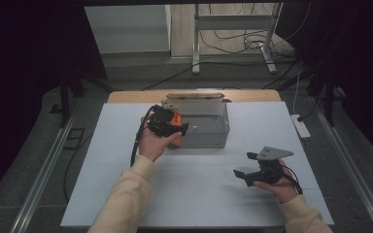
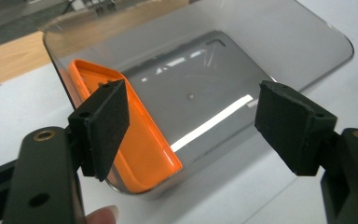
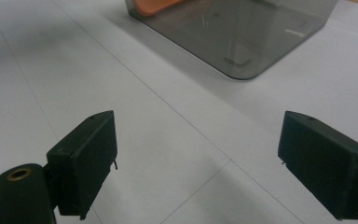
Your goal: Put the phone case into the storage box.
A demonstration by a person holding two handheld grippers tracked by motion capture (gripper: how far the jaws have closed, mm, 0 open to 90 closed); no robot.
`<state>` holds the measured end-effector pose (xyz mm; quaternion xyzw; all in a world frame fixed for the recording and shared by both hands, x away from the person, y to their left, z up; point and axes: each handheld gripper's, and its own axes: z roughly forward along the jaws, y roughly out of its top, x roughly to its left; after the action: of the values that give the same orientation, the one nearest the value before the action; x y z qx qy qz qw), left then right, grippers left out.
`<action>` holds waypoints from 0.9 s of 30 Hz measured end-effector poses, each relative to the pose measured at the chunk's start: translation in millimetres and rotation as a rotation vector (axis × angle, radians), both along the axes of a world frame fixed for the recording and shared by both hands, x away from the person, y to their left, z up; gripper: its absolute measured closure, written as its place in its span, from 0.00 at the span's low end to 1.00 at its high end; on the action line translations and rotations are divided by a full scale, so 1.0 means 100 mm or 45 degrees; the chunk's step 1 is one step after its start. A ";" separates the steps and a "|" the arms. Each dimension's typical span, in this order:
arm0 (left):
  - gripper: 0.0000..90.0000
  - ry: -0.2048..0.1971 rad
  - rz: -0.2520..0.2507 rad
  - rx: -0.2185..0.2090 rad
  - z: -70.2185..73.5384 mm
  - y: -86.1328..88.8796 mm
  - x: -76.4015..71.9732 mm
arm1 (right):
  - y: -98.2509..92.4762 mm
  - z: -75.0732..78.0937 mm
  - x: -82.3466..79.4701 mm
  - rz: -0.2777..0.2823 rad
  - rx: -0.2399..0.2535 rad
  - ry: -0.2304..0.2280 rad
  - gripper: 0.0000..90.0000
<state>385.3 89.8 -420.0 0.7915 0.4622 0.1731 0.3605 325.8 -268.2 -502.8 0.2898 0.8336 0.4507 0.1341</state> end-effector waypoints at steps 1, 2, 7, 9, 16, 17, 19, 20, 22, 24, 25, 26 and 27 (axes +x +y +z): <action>0.29 -0.002 -0.007 -0.008 -0.03 0.03 -0.01 | 0.00 0.00 0.00 -0.004 0.005 0.001 0.13; 0.29 0.004 -0.016 -0.024 -0.06 0.06 -0.01 | -0.01 0.00 0.00 -0.013 0.000 -0.002 0.13; 0.28 0.004 -0.076 -0.058 -0.15 0.19 -0.05 | -0.05 -0.03 -0.03 -0.043 -0.018 0.010 0.13; 0.28 -0.015 -0.097 -0.060 -0.15 0.24 -0.09 | -0.08 -0.04 -0.04 -0.059 -0.014 0.028 0.13; 0.28 -0.060 -0.192 -0.095 -0.17 0.36 -0.31 | -0.16 -0.08 -0.18 -0.088 0.004 0.042 0.14; 0.28 -0.068 -0.207 -0.098 -0.18 0.37 -0.34 | -0.17 -0.07 -0.21 -0.095 0.009 0.042 0.14; 0.27 -0.077 -0.226 -0.105 -0.21 0.39 -0.41 | -0.18 -0.07 -0.24 -0.101 0.016 0.041 0.14; 0.27 -0.081 -0.236 -0.104 -0.22 0.40 -0.45 | -0.19 -0.07 -0.25 -0.107 0.015 0.040 0.14; 0.27 -0.080 -0.251 -0.098 -0.25 0.43 -0.52 | -0.20 -0.07 -0.28 -0.119 0.019 0.044 0.14; 0.26 -0.088 -0.260 -0.104 -0.28 0.46 -0.60 | -0.22 -0.07 -0.29 -0.126 0.022 0.048 0.14; 0.26 -0.091 -0.263 -0.109 -0.29 0.48 -0.64 | -0.23 -0.07 -0.30 -0.132 0.015 0.049 0.14; 0.26 -0.101 -0.262 -0.116 -0.30 0.50 -0.69 | -0.24 -0.07 -0.31 -0.140 0.017 0.050 0.14; 0.26 -0.106 -0.257 -0.118 -0.31 0.53 -0.73 | -0.24 -0.07 -0.31 -0.144 0.022 0.050 0.14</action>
<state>312.1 142.8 -451.5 0.8086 0.3722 0.1471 0.4313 294.8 -292.2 -509.5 0.3465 0.8144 0.4438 0.1406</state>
